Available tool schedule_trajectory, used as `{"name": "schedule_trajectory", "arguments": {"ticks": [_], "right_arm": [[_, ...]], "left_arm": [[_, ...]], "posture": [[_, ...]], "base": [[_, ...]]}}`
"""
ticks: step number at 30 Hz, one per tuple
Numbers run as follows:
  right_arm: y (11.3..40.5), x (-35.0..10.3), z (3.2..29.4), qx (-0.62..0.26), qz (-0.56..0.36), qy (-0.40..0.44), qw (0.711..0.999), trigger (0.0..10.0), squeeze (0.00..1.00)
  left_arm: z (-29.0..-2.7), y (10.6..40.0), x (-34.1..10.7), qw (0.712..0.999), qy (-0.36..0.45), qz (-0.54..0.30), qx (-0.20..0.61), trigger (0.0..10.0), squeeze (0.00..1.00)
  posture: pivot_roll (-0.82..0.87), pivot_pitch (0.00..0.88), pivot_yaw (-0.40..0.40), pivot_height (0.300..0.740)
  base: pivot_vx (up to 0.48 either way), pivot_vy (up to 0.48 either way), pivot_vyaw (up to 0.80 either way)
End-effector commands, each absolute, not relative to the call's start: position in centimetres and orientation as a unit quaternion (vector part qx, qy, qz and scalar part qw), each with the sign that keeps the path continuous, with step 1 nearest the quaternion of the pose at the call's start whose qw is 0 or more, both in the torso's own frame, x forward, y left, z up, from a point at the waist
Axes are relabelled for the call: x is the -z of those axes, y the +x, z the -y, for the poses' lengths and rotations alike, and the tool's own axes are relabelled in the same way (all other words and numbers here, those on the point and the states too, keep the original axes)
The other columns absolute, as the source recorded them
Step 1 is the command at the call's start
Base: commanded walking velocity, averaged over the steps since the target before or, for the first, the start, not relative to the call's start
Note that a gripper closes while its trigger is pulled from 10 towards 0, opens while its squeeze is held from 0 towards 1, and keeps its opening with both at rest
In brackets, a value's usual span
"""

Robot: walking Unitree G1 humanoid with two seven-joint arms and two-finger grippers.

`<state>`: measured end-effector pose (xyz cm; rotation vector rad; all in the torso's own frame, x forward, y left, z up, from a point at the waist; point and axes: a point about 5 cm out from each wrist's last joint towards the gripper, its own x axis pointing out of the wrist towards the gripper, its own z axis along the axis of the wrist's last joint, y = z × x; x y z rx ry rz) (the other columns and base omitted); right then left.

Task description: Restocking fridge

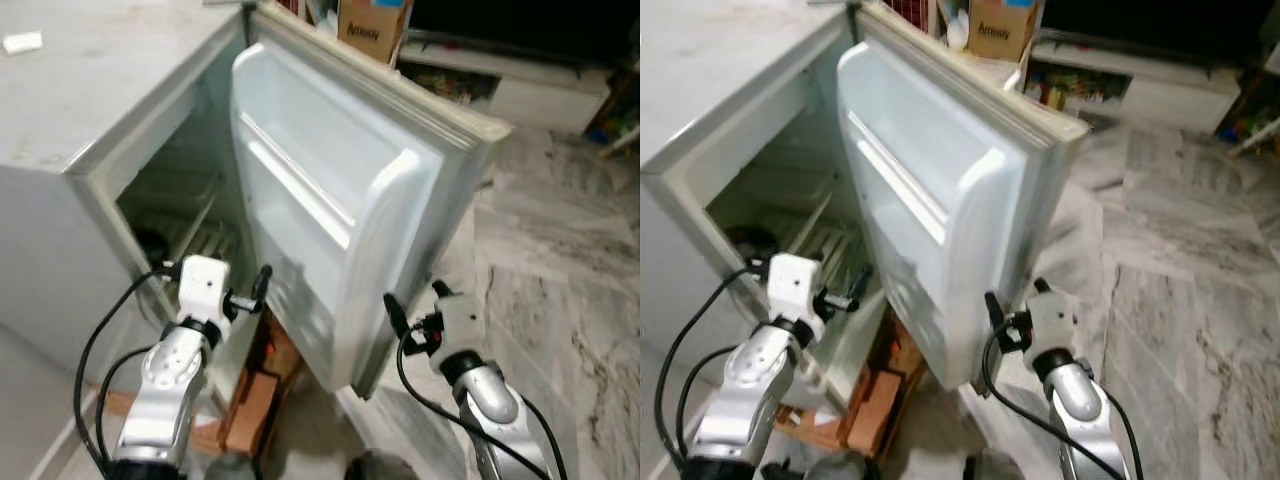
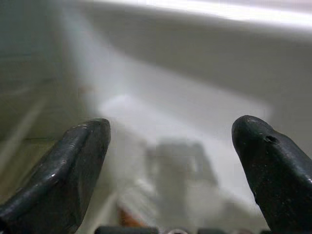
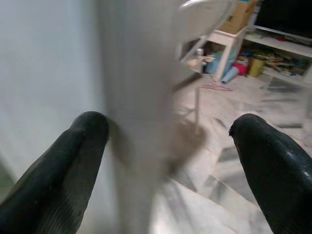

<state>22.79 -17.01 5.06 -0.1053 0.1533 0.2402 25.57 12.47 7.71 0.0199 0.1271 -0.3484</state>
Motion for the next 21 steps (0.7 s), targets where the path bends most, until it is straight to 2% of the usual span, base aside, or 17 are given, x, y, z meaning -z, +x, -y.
{"name": "schedule_trajectory", "arguments": {"ticks": [1,6,13,15,21], "right_arm": [[23.1,-5.8,16.9,-0.115,-0.063,-0.054,0.99,10.0,0.0],[23.5,-5.5,18.2,-0.056,-0.08,-0.113,0.989,10.0,0.0],[25.2,-6.5,21.0,0.04,-0.072,-0.113,0.99,10.0,0.0],[26.2,-7.7,22.3,0.058,-0.047,-0.114,0.991,10.0,0.0],[26.7,-8.0,22.8,0.062,-0.039,-0.119,0.99,10.0,0.0]], "left_arm": [[-13.0,25.8,-7.9,0.983,0.02,-0.063,0.172,10.0,0.0],[-13.0,25.6,-7.7,0.983,0.021,-0.068,0.168,10.0,0.0],[-12.9,25.6,-7.6,0.983,0.016,-0.07,0.168,10.0,0.0],[-12.3,25.9,-7.9,0.982,0.002,-0.067,0.174,10.0,0.0],[-9.1,27.1,-9.0,0.972,0.0,-0.043,0.231,10.0,0.0]], "posture": [[-0.05,0.009,-0.024,0.74],[-0.05,0.004,-0.025,0.74],[-0.04,0.005,-0.027,0.74],[-0.04,0.005,-0.027,0.74],[-0.04,0.004,-0.034,0.74]], "base": [[0.0,0.0,-0.8],[0.0,0.0,-0.8],[0.0,0.0,-0.76],[0.0,0.0,-0.2],[0.0,0.0,0.0]]}}
